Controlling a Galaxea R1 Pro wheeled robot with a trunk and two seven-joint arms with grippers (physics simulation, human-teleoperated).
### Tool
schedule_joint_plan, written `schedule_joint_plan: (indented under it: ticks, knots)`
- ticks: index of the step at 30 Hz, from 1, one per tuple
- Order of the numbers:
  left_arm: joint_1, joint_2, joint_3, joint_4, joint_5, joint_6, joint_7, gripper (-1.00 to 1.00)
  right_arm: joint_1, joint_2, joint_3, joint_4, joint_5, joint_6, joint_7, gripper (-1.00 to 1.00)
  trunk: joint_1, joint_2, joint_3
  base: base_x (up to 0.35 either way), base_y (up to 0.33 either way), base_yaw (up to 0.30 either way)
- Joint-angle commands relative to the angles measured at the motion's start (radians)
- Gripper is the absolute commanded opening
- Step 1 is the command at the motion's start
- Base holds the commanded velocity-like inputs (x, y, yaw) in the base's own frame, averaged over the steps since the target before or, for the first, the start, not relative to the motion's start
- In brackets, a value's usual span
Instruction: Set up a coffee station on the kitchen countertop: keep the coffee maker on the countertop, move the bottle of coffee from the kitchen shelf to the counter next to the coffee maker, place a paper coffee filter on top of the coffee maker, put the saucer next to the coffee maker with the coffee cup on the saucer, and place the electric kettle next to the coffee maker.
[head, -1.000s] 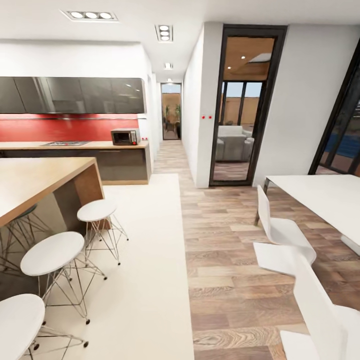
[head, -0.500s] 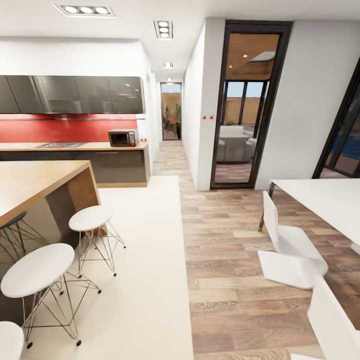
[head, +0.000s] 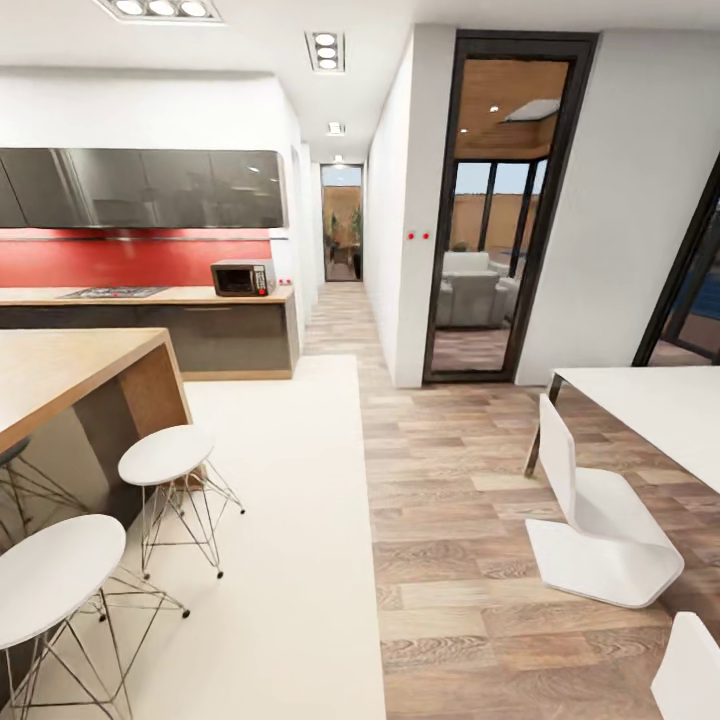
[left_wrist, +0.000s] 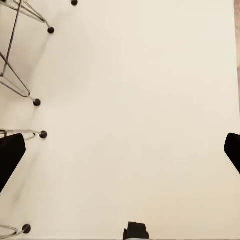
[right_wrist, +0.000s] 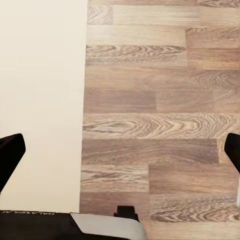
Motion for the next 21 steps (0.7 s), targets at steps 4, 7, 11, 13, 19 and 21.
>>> schedule_joint_plan:
  ticks: [4,7,11,13,19,21]
  knots:
    - [-0.001,0.0,-0.002,0.001,0.009,-0.003,-0.001,1.0,-0.001,0.0,-0.001,0.0,0.007,-0.002,0.0,1.0,0.001,-0.002,-0.002,0.338,0.0,0.0]
    - [-0.001,0.0,-0.002,0.001,0.009,-0.003,-0.001,1.0,-0.001,0.0,-0.001,0.0,0.007,-0.002,0.0,1.0,0.001,-0.002,-0.002,0.338,0.0,0.0]
    - [-0.001,0.0,-0.002,0.001,0.006,-0.003,-0.001,1.0,-0.001,0.0,-0.001,0.0,0.007,-0.003,0.0,1.0,0.001,-0.002,-0.002,0.338,0.0,0.0]
    - [-0.001,0.0,-0.002,0.002,0.006,-0.003,-0.001,1.0,-0.001,0.0,-0.001,-0.001,0.006,-0.003,0.0,1.0,0.001,-0.002,-0.002,0.338,0.0,0.0]
    - [-0.001,0.0,-0.002,0.002,0.005,-0.003,-0.001,1.0,-0.001,0.0,-0.001,-0.001,0.005,-0.003,0.0,1.0,0.001,-0.002,-0.002,0.338,0.0,0.0]
    - [-0.001,0.0,-0.002,0.001,0.005,-0.003,-0.001,1.0,-0.001,0.0,-0.001,-0.001,0.005,-0.004,0.0,1.0,0.001,-0.002,-0.002,0.338,0.0,0.0]
